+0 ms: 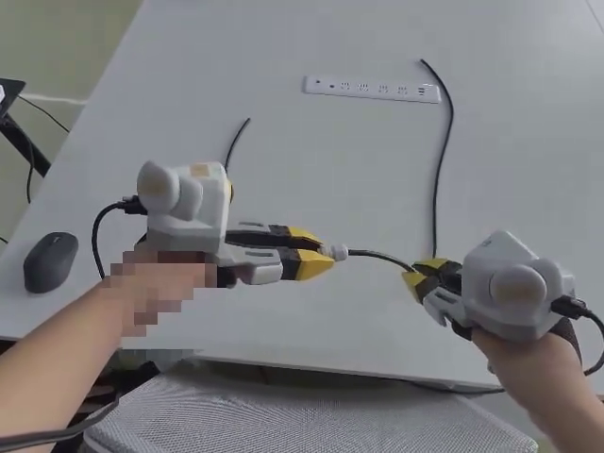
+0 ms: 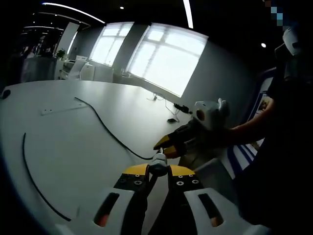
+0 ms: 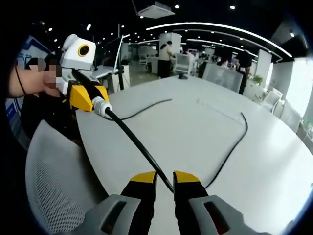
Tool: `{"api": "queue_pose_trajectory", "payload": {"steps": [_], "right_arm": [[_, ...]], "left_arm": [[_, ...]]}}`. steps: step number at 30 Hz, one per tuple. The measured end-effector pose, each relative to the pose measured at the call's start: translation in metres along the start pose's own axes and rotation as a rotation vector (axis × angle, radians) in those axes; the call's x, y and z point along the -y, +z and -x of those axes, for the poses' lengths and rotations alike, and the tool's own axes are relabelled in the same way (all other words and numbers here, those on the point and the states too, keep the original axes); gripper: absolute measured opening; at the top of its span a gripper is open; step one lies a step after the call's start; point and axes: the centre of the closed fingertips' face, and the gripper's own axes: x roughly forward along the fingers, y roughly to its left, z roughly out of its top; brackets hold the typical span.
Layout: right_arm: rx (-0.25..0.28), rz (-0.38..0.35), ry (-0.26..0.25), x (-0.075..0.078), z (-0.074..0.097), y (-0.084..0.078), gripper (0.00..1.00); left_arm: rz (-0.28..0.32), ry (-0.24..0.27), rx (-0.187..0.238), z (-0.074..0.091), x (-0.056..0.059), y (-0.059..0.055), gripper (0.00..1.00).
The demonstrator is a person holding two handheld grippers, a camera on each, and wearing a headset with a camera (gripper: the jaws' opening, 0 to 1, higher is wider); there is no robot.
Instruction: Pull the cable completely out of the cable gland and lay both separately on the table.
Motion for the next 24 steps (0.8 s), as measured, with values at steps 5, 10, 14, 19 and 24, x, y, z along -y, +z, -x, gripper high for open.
{"api": "queue_pose_trajectory", "payload": {"steps": [5,10,14,19,24], "right_arm": [[0.033,0.069,0.033,-0.019,0.006,0.016,0.18],[0.042,0.214,0.052,-0.038,0.009,0.036,0.20],[0.049,0.332,0.063,-0.051,0.009,0.051,0.21],[0.054,0.387,0.070,-0.058,0.007,0.060,0.21],[0.049,0.439,0.068,-0.061,0.007,0.065,0.16]], "left_arm": [[0.004,-0.001,-0.005,0.000,0.001,-0.001,0.15],[0.001,-0.002,-0.012,0.000,0.002,-0.002,0.15],[-0.002,0.002,-0.015,0.000,0.002,-0.003,0.15],[0.002,0.001,-0.021,-0.001,0.003,-0.004,0.15],[-0.001,0.004,-0.024,-0.002,0.004,-0.004,0.15]]}}
